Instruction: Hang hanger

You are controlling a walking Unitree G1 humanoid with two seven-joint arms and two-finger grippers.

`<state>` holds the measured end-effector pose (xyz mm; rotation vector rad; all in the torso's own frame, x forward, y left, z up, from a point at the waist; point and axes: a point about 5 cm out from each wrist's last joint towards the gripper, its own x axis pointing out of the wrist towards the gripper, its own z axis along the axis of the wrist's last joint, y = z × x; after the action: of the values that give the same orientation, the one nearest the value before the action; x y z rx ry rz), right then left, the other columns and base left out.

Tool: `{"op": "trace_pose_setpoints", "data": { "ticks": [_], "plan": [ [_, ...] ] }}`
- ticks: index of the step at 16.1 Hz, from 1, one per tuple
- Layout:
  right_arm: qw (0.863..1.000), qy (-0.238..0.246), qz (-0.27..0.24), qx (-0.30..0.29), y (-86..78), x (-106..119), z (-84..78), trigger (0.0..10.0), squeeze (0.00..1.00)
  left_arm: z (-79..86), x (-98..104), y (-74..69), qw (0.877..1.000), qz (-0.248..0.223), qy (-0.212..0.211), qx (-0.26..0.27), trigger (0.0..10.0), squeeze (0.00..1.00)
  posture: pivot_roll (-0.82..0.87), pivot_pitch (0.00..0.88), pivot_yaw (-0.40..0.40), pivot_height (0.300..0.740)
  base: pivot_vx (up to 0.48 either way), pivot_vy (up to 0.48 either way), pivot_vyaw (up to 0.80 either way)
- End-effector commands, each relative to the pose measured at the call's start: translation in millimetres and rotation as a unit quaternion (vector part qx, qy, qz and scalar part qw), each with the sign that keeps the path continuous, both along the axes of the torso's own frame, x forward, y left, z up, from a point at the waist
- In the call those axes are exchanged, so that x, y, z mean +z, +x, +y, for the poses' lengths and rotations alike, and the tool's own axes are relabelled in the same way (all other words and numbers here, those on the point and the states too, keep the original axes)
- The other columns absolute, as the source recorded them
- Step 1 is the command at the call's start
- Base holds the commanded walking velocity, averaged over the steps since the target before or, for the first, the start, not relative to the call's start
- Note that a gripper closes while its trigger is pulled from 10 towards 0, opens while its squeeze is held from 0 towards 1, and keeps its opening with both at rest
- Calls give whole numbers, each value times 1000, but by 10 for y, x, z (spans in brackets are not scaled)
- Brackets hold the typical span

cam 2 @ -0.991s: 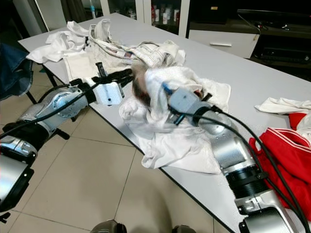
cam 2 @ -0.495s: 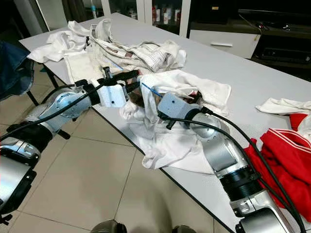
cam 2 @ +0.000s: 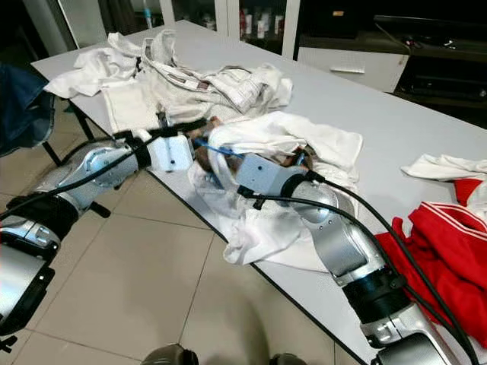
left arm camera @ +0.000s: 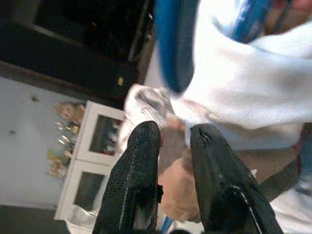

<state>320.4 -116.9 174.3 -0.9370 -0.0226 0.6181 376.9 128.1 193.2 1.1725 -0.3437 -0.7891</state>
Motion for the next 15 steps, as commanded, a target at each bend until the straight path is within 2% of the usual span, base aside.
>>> {"op": "trace_pose_setpoints", "data": {
  "ticks": [1,3,5,10,11,12,13,14,15],
  "plan": [
    [999,0,-27,21,-36,110,39,0,0,33,-131,-12,999,28,26,8,10000,0,-29,0,37,723,0,0,0],
    [999,-2,-39,27,-47,154,24,0,0,68,-184,-8,998,50,32,19,10000,0,-29,0,39,723,0,0,0],
    [999,-3,-43,19,-24,157,-6,0,0,74,-169,-7,998,51,29,18,10000,0,-26,0,39,723,0,0,0],
    [997,14,-65,30,-24,253,84,0,0,86,-155,1,998,60,23,22,10000,0,-24,0,39,723,0,0,0],
    [997,17,-68,32,-29,260,103,0,0,83,-157,0,998,62,24,20,4902,0,-24,0,39,723,0,0,0],
    [997,21,-69,30,-25,265,98,0,0,79,-134,11,998,59,20,24,2627,0,-24,0,39,723,0,0,0],
    [997,25,-70,24,-15,262,76,0,0,76,-123,16,998,60,17,24,4588,0,-24,0,39,723,0,0,0],
    [997,40,-66,17,-6,260,53,0,0,74,-127,14,998,61,17,23,7647,0,-22,0,39,723,0,0,0],
    [996,53,-66,12,1,265,42,0,0,76,-147,6,997,65,19,22,8157,0,-21,0,40,723,0,0,0]
  ]
}}
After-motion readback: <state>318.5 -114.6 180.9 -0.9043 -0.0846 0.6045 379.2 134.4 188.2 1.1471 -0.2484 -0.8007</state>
